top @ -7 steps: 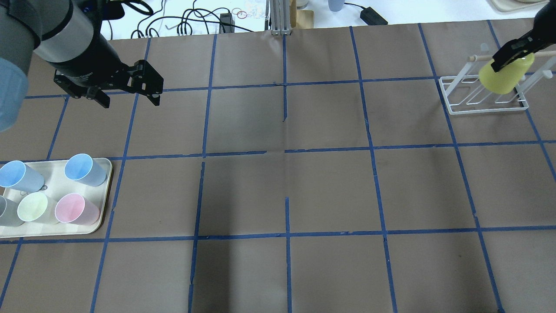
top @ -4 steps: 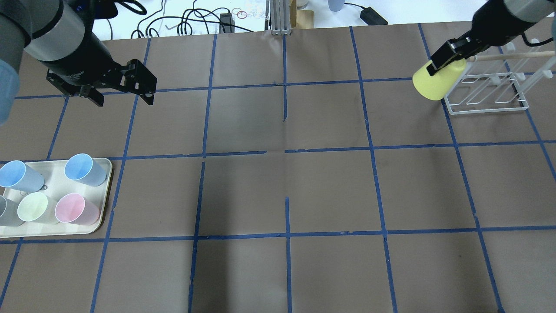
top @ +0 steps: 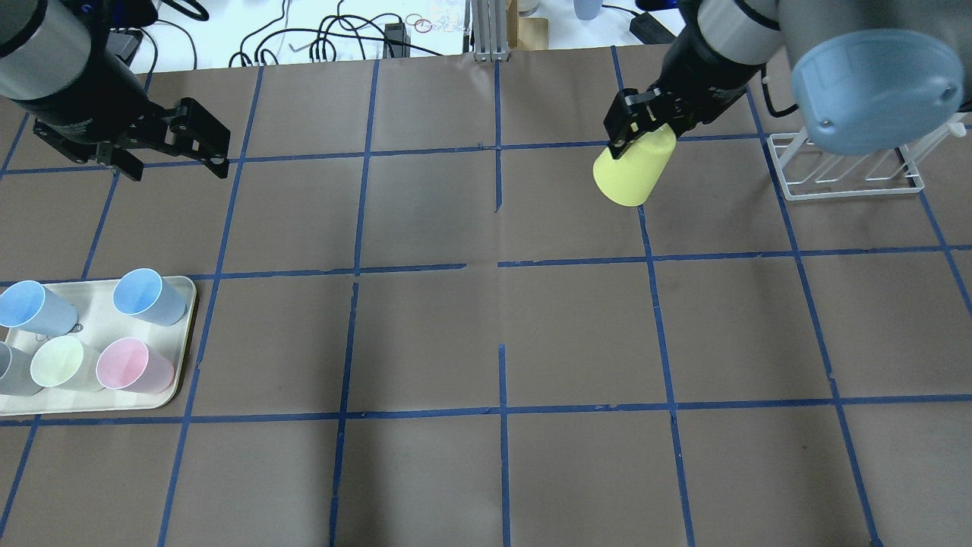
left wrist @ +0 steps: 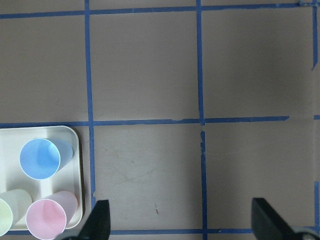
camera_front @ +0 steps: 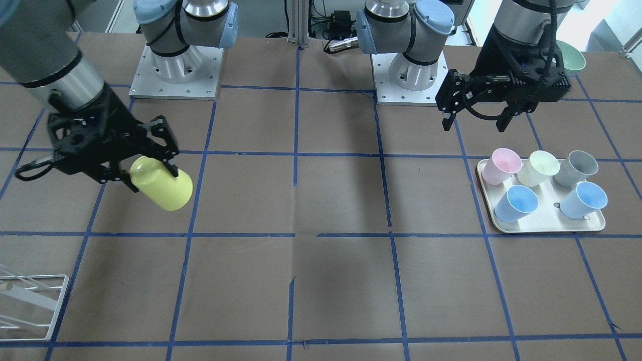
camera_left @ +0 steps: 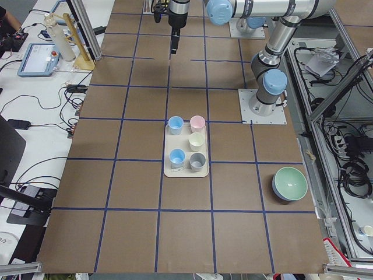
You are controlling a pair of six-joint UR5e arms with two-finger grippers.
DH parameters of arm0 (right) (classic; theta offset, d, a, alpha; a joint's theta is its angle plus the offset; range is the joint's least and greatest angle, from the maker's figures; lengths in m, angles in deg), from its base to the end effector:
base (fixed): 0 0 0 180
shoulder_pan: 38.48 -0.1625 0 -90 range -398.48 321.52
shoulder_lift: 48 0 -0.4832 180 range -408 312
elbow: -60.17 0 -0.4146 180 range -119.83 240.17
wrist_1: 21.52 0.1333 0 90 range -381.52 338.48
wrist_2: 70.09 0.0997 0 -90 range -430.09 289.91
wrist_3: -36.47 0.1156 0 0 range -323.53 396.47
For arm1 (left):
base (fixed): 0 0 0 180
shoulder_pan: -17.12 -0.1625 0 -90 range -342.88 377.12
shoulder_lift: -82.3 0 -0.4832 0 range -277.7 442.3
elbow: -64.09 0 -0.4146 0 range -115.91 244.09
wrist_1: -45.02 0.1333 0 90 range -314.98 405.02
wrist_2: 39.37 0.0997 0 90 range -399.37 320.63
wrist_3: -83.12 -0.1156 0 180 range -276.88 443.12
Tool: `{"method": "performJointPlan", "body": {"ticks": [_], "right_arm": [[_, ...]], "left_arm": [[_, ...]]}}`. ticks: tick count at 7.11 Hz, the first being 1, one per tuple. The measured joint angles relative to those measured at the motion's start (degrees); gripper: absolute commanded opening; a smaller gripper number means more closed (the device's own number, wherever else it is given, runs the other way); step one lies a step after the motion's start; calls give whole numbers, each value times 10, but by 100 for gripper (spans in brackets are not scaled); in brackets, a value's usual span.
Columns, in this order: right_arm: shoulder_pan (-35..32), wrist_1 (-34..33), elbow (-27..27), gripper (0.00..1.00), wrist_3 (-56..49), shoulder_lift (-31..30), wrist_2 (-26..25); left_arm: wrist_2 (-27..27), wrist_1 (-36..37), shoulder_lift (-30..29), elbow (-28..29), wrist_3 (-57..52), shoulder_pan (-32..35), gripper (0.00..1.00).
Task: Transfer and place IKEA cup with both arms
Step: 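Lift the yellow cup off the rack with the right gripper, then carry the yellow cup toward the left gripper while the left arm reaches to meet it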
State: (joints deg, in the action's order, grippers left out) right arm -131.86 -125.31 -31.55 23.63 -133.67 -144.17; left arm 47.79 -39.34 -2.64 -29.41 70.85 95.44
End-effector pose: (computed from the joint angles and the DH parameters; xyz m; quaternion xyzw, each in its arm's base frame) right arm 0.1979 -0.5518 0.5039 -0.1486 0.9769 -0.0780 0.1322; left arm -0.0379 -0.5033 0.5531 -0.0067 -0.9977 0.0665 0.0112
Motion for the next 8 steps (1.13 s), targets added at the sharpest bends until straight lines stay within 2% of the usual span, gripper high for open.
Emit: {"method": "performJointPlan", "body": {"ticks": [1,2,4,6,7,8], "right_arm": [[-17,1,1,0,39,-4,63],[-21,1,1,0,75,-6,147],[-4,2,-3,0,138,-7,350],[39,16,-30,0,161,-3,555],[53,25,-61,0,162,-3,635],[58,29,-90,0,162,-2,682]], "left_arm": [[-31,-3,-1,-4,-23,-32,100],[-71,-6,-4,-11,-42,-63,100],[-174,-9,-19,-41,-77,-124,100],[-333,-9,-29,-95,-98,-167,100],[-419,-16,-33,-112,-89,-169,100],[-506,-29,-35,-118,-61,-159,100]]}}
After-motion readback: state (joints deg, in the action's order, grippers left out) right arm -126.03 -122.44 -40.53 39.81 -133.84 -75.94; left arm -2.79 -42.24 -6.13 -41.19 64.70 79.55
